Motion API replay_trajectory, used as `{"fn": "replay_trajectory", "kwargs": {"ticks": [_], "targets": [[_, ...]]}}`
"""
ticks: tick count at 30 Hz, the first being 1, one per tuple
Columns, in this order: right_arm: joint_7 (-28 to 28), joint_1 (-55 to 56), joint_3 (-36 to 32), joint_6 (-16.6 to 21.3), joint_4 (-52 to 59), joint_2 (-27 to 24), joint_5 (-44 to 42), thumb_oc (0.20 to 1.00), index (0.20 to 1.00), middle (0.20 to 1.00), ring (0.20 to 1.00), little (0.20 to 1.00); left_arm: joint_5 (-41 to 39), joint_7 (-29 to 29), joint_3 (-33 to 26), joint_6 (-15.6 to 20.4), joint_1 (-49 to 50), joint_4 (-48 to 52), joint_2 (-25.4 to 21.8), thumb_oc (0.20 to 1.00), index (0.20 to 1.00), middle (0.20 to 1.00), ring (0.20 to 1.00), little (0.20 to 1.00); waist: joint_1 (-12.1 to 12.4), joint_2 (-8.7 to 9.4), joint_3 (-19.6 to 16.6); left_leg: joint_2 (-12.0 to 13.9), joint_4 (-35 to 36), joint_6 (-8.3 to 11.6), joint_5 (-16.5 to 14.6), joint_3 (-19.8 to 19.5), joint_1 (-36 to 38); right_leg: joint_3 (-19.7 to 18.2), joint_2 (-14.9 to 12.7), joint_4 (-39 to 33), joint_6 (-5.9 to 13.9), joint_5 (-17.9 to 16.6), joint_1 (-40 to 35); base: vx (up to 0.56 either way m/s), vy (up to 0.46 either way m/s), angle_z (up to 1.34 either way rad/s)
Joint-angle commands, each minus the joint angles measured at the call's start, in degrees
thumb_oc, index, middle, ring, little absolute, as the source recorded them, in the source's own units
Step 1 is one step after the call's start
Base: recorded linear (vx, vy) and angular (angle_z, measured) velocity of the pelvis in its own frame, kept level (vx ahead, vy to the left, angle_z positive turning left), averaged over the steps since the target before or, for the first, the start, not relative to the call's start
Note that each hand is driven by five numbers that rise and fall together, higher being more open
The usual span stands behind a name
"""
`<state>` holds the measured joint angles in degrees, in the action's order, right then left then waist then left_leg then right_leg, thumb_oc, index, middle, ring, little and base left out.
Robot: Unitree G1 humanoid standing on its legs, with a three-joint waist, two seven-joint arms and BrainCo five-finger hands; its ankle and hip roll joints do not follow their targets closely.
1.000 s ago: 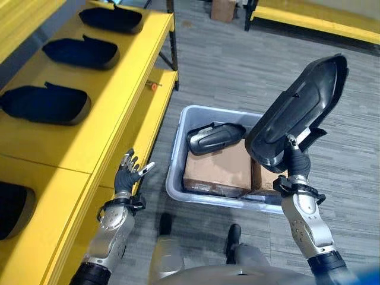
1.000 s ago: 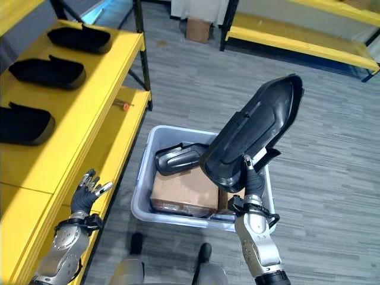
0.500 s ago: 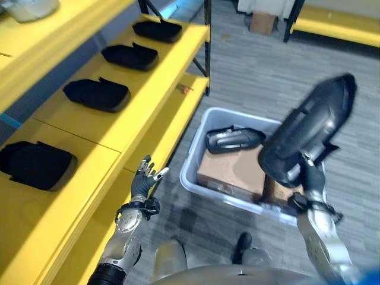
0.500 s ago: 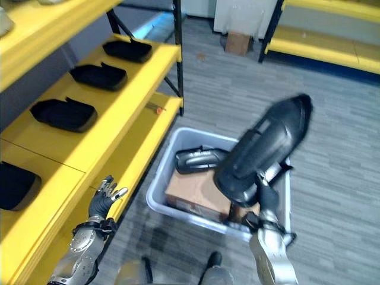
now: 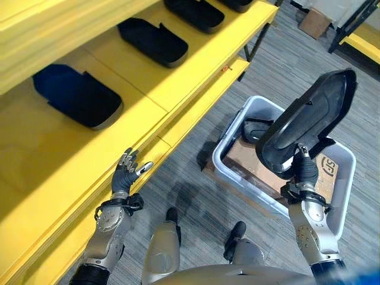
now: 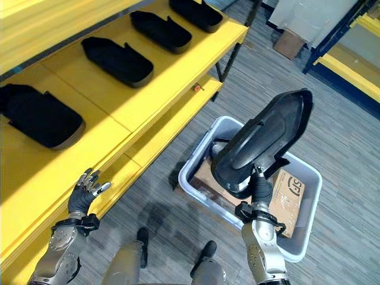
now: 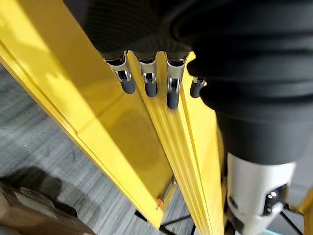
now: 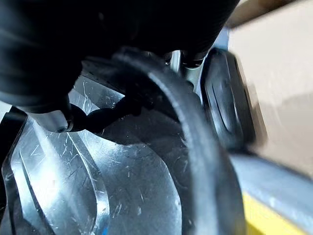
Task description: Move parts from the plastic box to the shelf.
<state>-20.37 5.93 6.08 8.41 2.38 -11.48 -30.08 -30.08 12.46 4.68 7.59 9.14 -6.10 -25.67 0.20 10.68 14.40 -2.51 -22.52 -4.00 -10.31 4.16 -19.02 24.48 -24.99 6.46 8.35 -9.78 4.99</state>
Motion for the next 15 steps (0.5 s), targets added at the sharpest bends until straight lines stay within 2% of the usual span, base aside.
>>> {"fn": "replay_trajectory", "kwargs": {"ticks": [1,2,3,4,6,7,8,9,11,15], "targets": [[2.25,-1.38,0.50,3.29,1.43,-2.07,-0.40,0.200,0.200,0.200,0.200,0.200,2.73,-0.15,-0.85,3.21,0.10,4.86,-2.87,1.000,1.000,1.000,1.000,1.000,-1.81,-4.19,-3.91,2.22,22.59,1.49,9.68,-1.16,11.16,-16.44,9.12,0.47,2.42,-4.64,1.95,0.08,0.222,0.66],[2.97,-1.31,1.04,3.23,1.26,-2.21,-1.45,0.200,0.200,0.200,0.200,0.200,2.62,-0.20,-0.26,3.08,-0.70,4.25,-2.87,1.000,1.000,1.000,1.000,1.000,-2.62,-4.53,-3.87,2.10,23.49,1.28,10.41,-1.76,12.12,-20.47,13.90,2.85,1.01,-1.42,3.37,0.07,0.218,0.39],[3.60,-0.97,1.30,3.09,1.62,-2.54,-1.80,0.200,0.200,0.200,0.200,0.200,2.66,-0.43,-0.01,2.92,-1.04,4.22,-2.86,1.000,1.000,1.000,1.000,1.000,-2.93,-4.75,-3.65,2.12,23.92,1.07,10.83,-2.20,12.77,-21.83,17.91,5.65,0.03,2.07,4.94,0.06,0.194,0.15],[4.20,-0.57,1.61,3.18,2.15,-3.01,-2.09,0.200,0.200,0.200,0.200,0.200,2.73,-0.72,0.23,2.60,-1.15,4.33,-2.65,1.000,1.000,1.000,1.000,1.000,-3.08,-4.75,-3.60,1.96,24.38,0.86,11.31,-2.48,13.30,-21.39,21.62,8.36,-0.93,5.15,6.15,0.05,0.145,0.18],[4.94,0.37,1.54,3.18,2.65,-3.95,-1.44,0.200,0.200,0.200,0.200,0.200,2.98,-1.43,0.94,1.96,-1.06,4.68,-1.85,1.000,1.000,1.000,1.000,1.000,-3.39,-4.05,-4.18,0.56,25.15,0.77,11.98,-4.10,14.37,-19.85,27.23,9.85,-2.05,9.47,6.77,0.04,0.100,0.36],[4.94,0.41,1.56,3.17,2.67,-3.96,-1.44,0.200,0.200,0.200,0.200,0.200,2.98,-1.43,0.93,1.95,-1.02,4.71,-1.84,1.000,1.000,1.000,1.000,1.000,-3.51,-4.05,-4.08,0.53,25.22,0.78,11.99,-4.23,14.56,-19.72,27.19,9.87,-2.07,9.56,6.58,0.02,0.046,0.30],[4.95,0.28,1.66,3.45,2.52,-4.12,-1.64,0.200,0.200,0.200,0.200,0.200,2.88,-1.22,0.91,2.04,-0.78,4.92,-1.45,1.000,1.000,1.000,1.000,1.000,-3.17,-3.49,-4.61,0.11,25.53,0.94,12.28,-4.23,14.91,-18.59,27.58,7.71,-2.75,10.42,4.83,-0.01,-0.033,0.27],[4.66,0.08,2.09,3.04,2.28,-4.21,-1.91,0.200,0.200,0.200,0.200,0.200,2.53,-1.07,0.34,2.13,0.01,5.31,-0.76,1.000,1.000,1.000,1.000,1.000,-2.42,-2.79,-5.77,-0.08,25.95,1.28,12.72,-3.62,15.31,-18.28,26.78,3.46,-3.09,11.09,1.99,-0.01,-0.033,0.05],[4.42,-0.75,2.73,3.12,1.66,-4.39,-2.58,0.200,0.200,0.200,0.200,0.200,1.70,-0.77,0.40,2.49,0.72,4.75,0.42,1.000,1.000,1.000,1.000,1.000,-1.68,-2.59,-7.19,-0.09,26.05,1.45,12.75,-2.71,15.48,-21.92,27.65,-0.89,-3.41,10.72,-0.26,-0.04,-0.048,-0.12],[4.64,0.45,2.04,2.41,2.46,-4.97,-2.26,0.200,0.200,0.200,0.200,0.200,1.13,-1.15,0.46,1.97,2.19,5.05,1.37,1.000,1.000,1.000,1.000,1.000,-1.34,-3.30,-9.31,-0.16,26.05,1.55,13.10,-1.76,15.93,-21.93,27.26,-4.55,-4.04,10.39,-2.95,-0.05,-0.039,-0.11]]}}
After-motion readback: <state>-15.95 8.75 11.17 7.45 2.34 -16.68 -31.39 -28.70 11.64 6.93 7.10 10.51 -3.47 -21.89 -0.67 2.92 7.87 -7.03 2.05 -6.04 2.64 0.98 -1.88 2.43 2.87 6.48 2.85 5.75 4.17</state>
